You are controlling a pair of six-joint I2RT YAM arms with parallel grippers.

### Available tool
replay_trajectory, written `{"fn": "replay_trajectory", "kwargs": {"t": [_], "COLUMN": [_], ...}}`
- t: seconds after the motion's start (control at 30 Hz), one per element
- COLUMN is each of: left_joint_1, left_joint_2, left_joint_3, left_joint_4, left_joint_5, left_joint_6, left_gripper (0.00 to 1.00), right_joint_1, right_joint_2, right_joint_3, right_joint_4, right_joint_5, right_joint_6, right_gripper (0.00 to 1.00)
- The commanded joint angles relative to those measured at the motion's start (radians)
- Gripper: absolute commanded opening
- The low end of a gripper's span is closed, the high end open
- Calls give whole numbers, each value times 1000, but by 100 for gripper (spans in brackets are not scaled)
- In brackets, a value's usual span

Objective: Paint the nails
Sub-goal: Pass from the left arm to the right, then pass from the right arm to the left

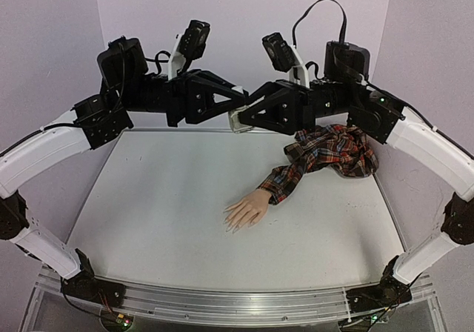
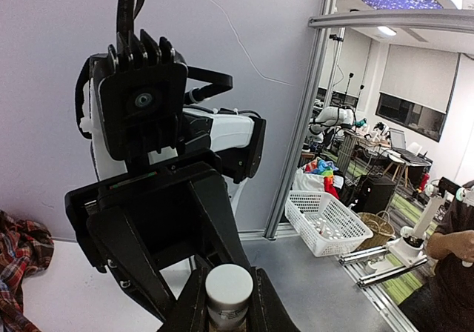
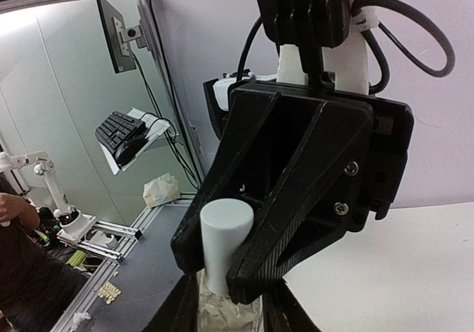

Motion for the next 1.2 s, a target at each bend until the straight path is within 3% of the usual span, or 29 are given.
{"fn": "replay_trajectory", "kwargs": {"t": [0.0, 0.13, 0.23, 0.27, 0.5, 0.53, 0.77, 0.97, 1.17], "left_joint_1": [-4, -4, -3, -3, -2, -2, -3, -4, -4], "left_joint_2": [8, 11, 3, -1, -85, -97, -89, 4, 36], "left_joint_3": [41, 49, 51, 54, 39, 42, 134, 232, 252], "left_joint_4": [39, 27, 6, -15, -252, -291, -493, -622, -654], "left_joint_5": [7, -10, -67, -105, -355, -383, -471, -414, -361], "left_joint_6": [0, 0, -5, -12, -29, -30, -41, -30, -19], "left_gripper": [0, 0, 0, 3, 84, 86, 77, 61, 56], "right_joint_1": [7, 9, 9, 9, 1, 0, 1, 2, 1], "right_joint_2": [11, 15, 12, 5, -73, -79, -77, -33, -25], "right_joint_3": [44, 49, 40, 29, -86, -92, -78, -11, 0], "right_joint_4": [55, 59, 58, 58, 24, -1, -166, -239, -253], "right_joint_5": [-28, -37, -37, -27, 148, 177, 314, 359, 384], "right_joint_6": [7, 9, 7, 4, -41, -55, -180, -232, -252], "right_gripper": [32, 18, 1, 0, 0, 0, 0, 0, 0]}}
